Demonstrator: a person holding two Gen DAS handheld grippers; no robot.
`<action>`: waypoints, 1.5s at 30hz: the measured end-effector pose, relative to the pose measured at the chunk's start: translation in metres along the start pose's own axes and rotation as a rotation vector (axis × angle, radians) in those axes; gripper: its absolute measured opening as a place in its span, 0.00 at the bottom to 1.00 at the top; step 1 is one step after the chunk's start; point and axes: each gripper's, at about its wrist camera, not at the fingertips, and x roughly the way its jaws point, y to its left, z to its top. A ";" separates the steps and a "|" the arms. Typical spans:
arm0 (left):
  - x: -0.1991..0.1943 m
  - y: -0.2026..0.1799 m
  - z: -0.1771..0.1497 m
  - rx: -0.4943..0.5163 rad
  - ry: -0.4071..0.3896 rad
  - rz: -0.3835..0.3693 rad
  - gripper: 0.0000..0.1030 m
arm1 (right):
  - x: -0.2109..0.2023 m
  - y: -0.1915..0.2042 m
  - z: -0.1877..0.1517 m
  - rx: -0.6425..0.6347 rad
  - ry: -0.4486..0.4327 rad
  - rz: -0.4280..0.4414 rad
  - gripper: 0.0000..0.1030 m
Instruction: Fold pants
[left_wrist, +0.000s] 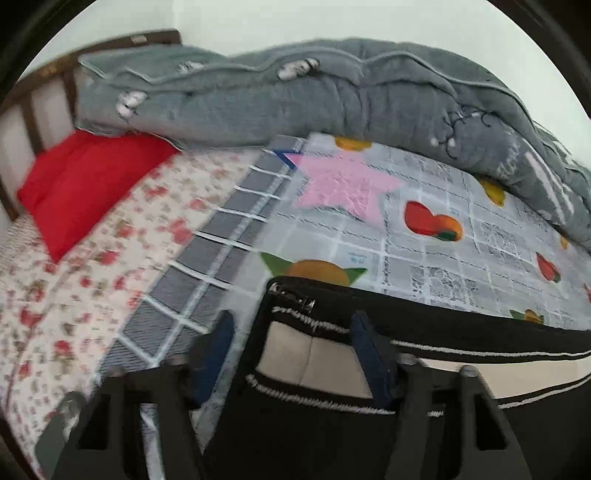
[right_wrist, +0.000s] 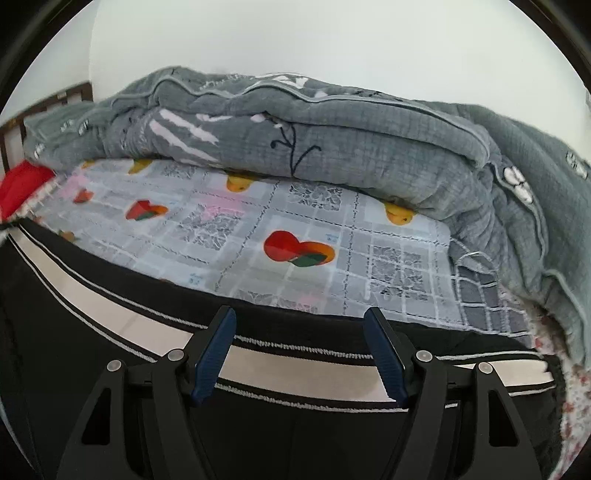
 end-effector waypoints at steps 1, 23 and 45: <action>0.001 0.000 0.000 -0.001 0.003 -0.010 0.22 | 0.001 -0.002 0.000 0.010 0.001 0.009 0.68; 0.014 0.013 -0.007 -0.083 -0.065 -0.016 0.18 | 0.080 0.005 0.003 -0.253 0.209 0.167 0.69; -0.048 -0.005 -0.050 -0.192 -0.039 0.027 0.57 | 0.041 0.023 -0.012 -0.093 0.203 0.004 0.60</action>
